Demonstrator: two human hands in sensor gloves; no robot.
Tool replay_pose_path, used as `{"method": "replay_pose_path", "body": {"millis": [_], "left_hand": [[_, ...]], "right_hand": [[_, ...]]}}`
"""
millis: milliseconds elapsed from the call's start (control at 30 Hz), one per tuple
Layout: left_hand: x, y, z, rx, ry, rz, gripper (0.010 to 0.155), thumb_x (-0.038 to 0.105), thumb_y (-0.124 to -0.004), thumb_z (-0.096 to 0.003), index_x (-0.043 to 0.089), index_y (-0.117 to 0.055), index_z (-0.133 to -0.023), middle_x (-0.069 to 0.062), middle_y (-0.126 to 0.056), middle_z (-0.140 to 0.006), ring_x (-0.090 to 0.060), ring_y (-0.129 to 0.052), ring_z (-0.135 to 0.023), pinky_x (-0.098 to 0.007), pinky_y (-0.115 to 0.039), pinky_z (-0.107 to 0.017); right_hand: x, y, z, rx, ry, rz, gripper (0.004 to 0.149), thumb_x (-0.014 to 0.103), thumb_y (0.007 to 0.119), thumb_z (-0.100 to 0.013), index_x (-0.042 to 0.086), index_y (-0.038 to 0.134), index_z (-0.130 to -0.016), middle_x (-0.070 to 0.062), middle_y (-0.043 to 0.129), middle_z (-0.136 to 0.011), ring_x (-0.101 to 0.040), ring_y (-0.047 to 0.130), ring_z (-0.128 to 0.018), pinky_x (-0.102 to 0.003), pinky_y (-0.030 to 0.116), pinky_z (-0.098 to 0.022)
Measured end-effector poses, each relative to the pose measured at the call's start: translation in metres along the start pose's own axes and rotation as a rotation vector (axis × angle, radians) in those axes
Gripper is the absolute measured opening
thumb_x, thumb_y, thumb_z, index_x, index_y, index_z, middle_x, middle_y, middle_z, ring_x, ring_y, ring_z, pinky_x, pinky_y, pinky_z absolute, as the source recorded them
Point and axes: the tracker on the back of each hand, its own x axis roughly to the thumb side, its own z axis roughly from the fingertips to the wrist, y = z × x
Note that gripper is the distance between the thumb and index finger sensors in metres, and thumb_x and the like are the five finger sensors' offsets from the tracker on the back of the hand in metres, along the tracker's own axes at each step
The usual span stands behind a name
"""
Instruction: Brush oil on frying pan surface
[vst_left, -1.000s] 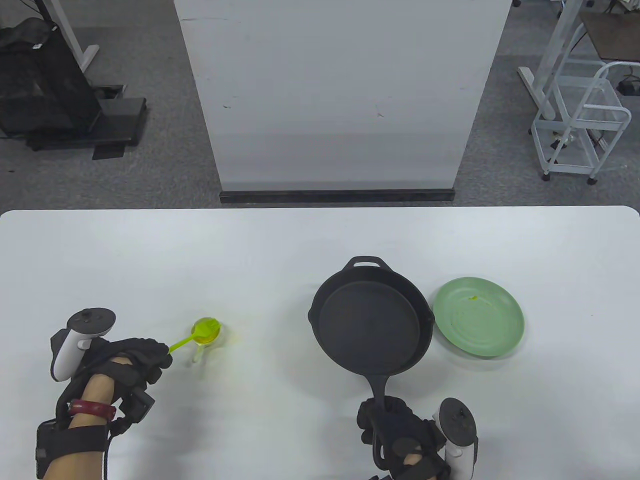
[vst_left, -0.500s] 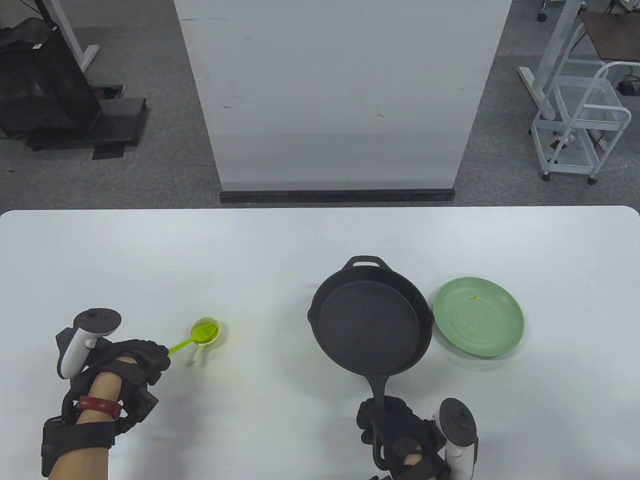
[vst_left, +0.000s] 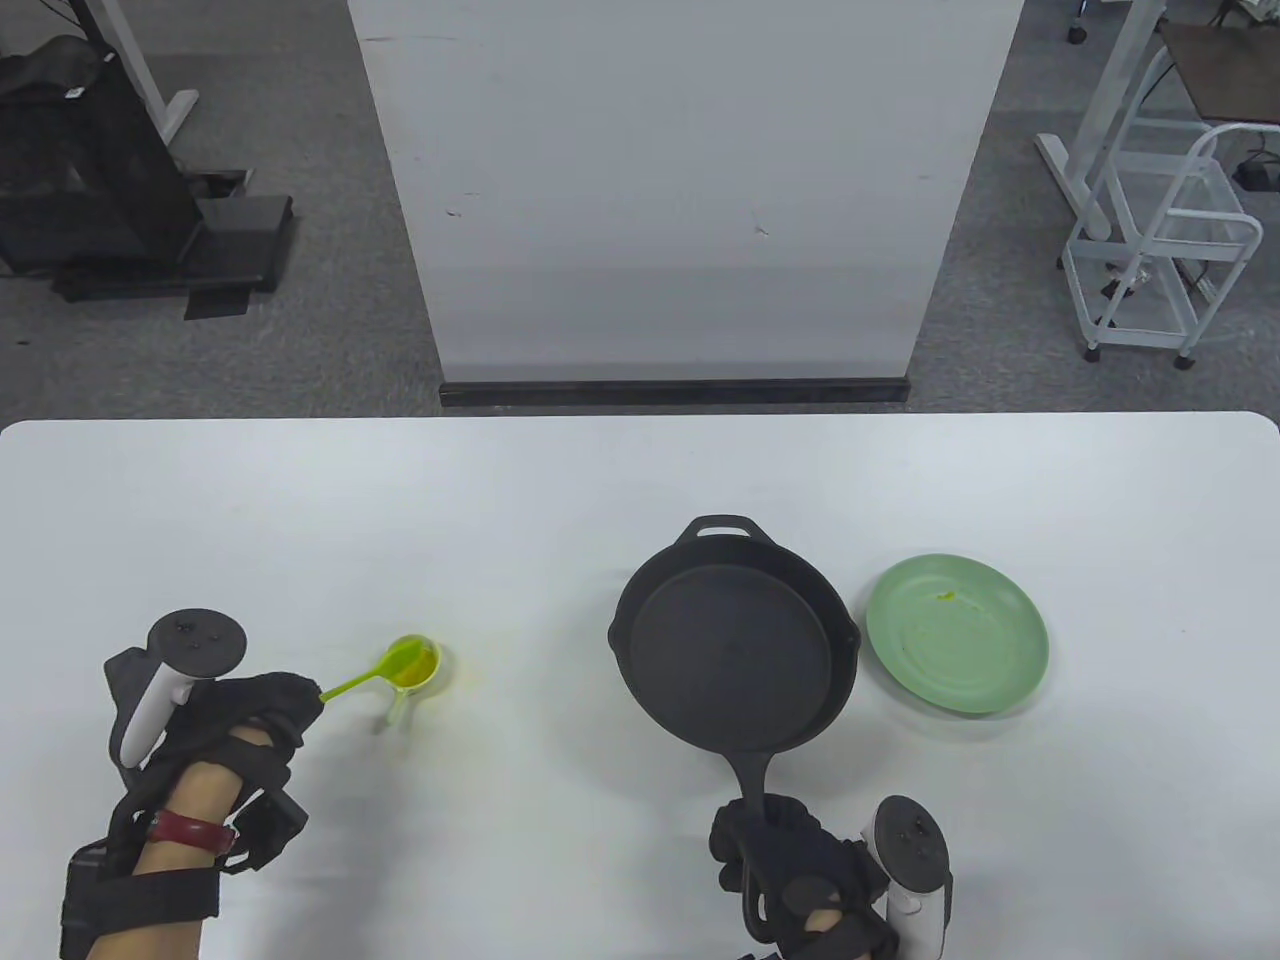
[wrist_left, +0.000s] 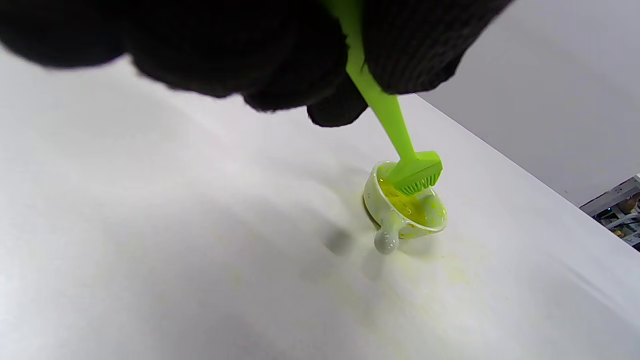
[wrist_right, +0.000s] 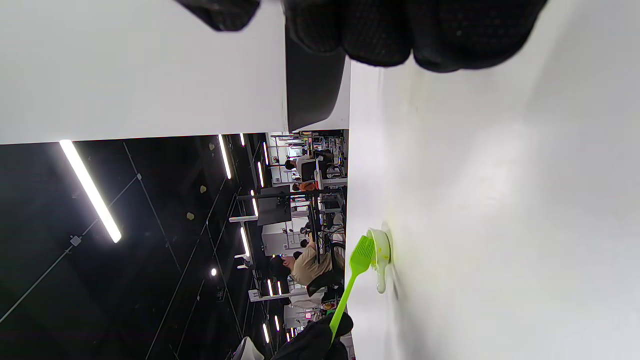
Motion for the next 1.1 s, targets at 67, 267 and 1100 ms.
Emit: {"method": "replay_pose_path", "body": {"millis": [67,267,1100], "left_hand": [[0.003,-0.001,0.002,0.016,-0.011,-0.035,0.051,0.038,-0.076,-0.0473,0.022,-0.076,-0.096,-0.007,-0.084,-0.072,-0.029,-0.088,-0.041,-0.048,-0.079,-0.036],[0.009,-0.006,0.006,0.072,-0.051,-0.108,0.052,0.035,-0.078,-0.0467,0.025,-0.073,-0.097,-0.007,-0.078,-0.077,-0.029,-0.085,-0.047,-0.048,-0.077,-0.04],[0.008,-0.006,0.017,0.091,-0.091,-0.23,0.052,0.034,-0.077,-0.0466,0.025,-0.073,-0.097,-0.006,-0.084,-0.071,-0.027,-0.088,-0.04,-0.047,-0.08,-0.036]], "right_hand": [[0.0,0.0,0.0,-0.002,0.0,-0.001,0.048,0.04,0.07,-0.044,0.004,0.065,-0.076,-0.025,0.07,-0.078,-0.048,0.075,-0.066,-0.042,0.077,-0.041],[0.0,0.0,0.0,-0.003,0.0,-0.002,0.048,0.04,0.07,-0.044,0.004,0.065,-0.076,-0.025,0.07,-0.078,-0.048,0.075,-0.066,-0.042,0.077,-0.041],[0.0,0.0,0.0,0.0,-0.004,0.001,0.048,0.04,0.07,-0.044,0.004,0.065,-0.076,-0.025,0.07,-0.078,-0.048,0.075,-0.066,-0.042,0.077,-0.041]]}}
